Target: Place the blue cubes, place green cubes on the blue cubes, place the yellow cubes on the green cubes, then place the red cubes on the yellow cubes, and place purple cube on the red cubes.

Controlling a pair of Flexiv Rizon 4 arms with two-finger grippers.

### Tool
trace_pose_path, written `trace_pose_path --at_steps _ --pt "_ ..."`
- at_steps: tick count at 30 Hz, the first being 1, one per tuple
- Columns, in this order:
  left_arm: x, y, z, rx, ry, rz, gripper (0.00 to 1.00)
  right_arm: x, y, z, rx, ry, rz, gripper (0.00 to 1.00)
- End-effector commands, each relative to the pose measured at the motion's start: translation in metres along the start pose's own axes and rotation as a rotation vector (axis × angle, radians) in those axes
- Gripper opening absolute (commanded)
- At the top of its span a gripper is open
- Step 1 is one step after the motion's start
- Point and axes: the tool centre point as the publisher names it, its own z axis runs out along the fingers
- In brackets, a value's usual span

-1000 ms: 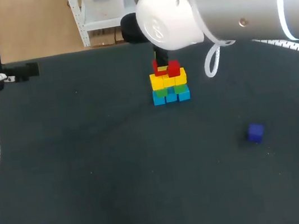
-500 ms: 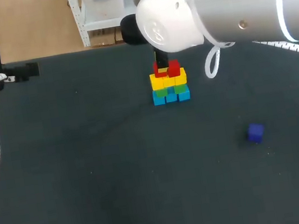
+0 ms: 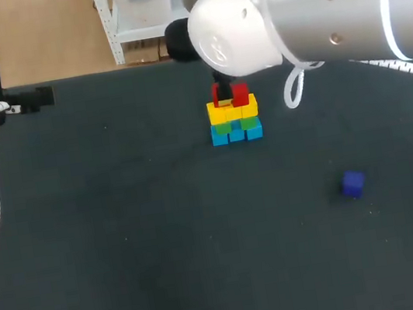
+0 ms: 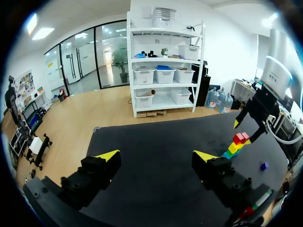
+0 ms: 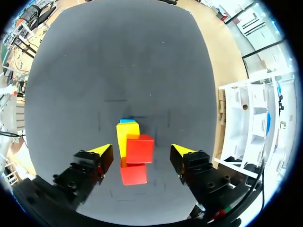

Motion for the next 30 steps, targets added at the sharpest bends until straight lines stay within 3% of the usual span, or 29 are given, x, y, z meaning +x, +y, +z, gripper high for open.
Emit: trace_pose_path --at_steps 1,3,6,21,23,24,30 --pt "0.0003 0.0003 -0.0001 0.001 -0.001 0.0 1.0 0.0006 0.0036 0.0009 0.012 -0.002 0.0 0.64" --pt "0.0003 0.0003 -0.0001 0.001 -0.001 0.0 1.0 0.0005 0.0035 0.0013 0.013 -0.001 0.0 0.51" --pt "0.0003 0.0003 -0.0001 0.001 -0.001 0.0 1.0 0.0006 0.0037 0.0016 0.014 0.002 -0.004 0.46" --pt "0.0003 0.0003 -0.0001 0.001 -0.001 0.0 1.0 0.0036 0.0049 0.001 0.016 0.009 -0.017 0.34" --pt "0.0003 0.0003 -0.0001 0.001 -0.001 0.0 1.0 0.0038 0.0048 0.001 0.015 0.009 -0.018 0.18" --pt "0.0003 0.0003 -0.0001 0.001 -0.001 0.0 1.0 0.0039 0.0047 0.001 0.015 0.009 -0.019 0.15" --pt "0.0003 0.0003 -0.0001 0.001 -0.001 0.0 1.0 0.0044 0.0048 0.0013 0.01 0.009 -0.023 0.2"
